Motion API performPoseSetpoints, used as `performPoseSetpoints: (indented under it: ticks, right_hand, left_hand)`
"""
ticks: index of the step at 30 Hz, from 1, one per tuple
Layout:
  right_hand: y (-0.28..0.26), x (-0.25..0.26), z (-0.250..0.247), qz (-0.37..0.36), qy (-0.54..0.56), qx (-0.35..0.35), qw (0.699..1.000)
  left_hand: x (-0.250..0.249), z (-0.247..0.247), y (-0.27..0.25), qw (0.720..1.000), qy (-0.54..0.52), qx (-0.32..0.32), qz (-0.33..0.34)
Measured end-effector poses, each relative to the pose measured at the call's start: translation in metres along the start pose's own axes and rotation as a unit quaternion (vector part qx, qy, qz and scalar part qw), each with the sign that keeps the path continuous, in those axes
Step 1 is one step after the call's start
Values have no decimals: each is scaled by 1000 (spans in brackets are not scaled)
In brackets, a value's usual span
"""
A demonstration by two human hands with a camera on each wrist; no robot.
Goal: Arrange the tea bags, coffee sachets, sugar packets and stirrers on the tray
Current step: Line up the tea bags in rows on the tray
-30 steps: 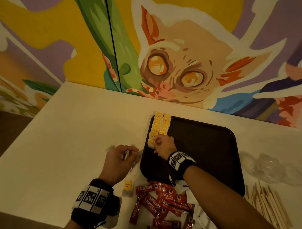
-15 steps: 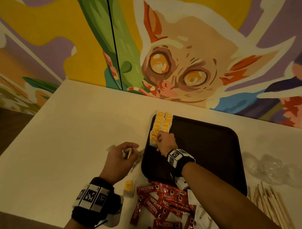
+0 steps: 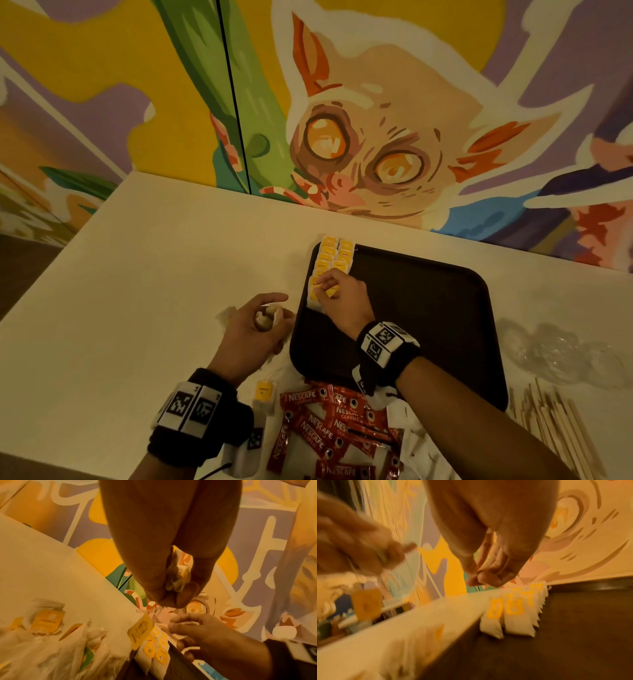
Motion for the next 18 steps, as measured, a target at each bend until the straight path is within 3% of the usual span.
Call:
performPoseSetpoints:
  ticks: [4,10,18]
  right_hand:
    - [-29,41,-1,-33,111,75,990]
    - [-67,67,-3,-72,110,180,975]
    - [-84,50,-21,-53,150,117,980]
  left_hand:
    - [-6,6,-4,999,-6,31,8]
    - [-23,12,-10,994,60,58,68]
    - [-32,24,-25,991,31,99,89]
Point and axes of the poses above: each hand's wrist, its own y-axis towards the middle knuckle, its own z-axis out of the palm, x = y × z, the point moved 6 cm from there along y, towards the middle knuckle, and after that the axes turned 13 degrees about y, right-handed, at the moved point
